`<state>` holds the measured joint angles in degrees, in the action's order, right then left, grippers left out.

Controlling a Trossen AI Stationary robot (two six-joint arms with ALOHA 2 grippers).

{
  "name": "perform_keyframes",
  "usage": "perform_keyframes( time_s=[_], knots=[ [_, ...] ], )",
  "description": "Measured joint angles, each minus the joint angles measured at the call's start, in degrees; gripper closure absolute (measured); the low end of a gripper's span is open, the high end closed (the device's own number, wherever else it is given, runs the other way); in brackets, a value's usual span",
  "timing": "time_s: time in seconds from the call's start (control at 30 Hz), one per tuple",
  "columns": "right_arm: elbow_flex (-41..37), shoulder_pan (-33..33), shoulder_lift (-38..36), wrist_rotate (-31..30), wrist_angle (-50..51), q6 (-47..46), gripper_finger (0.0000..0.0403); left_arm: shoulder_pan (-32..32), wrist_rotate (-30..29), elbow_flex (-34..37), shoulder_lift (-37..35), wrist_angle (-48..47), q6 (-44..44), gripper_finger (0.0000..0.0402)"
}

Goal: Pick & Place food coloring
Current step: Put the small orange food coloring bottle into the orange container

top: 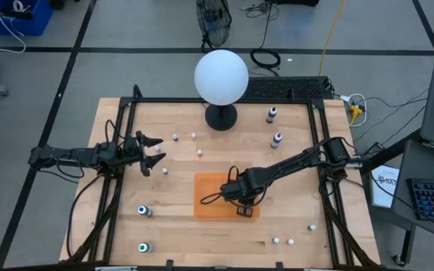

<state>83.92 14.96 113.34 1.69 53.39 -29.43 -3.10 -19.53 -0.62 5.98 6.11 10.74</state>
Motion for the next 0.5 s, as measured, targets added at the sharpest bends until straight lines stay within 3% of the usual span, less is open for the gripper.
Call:
perform_keyframes(
  time_s=[0.2,0.5],
  knots=[
    [0.0,0.0,-0.11,-0.02,0.0,-1.4,0.0266,-0.02,0.0,-0.01,0.02,0.07,0.0,0.0091],
    [-0.04,-0.02,-4.29,-0.09,0.18,-3.38,0.0266,-0.02,0.0,0.0,0.01,0.04,0.01,0.0092]
  ],
)
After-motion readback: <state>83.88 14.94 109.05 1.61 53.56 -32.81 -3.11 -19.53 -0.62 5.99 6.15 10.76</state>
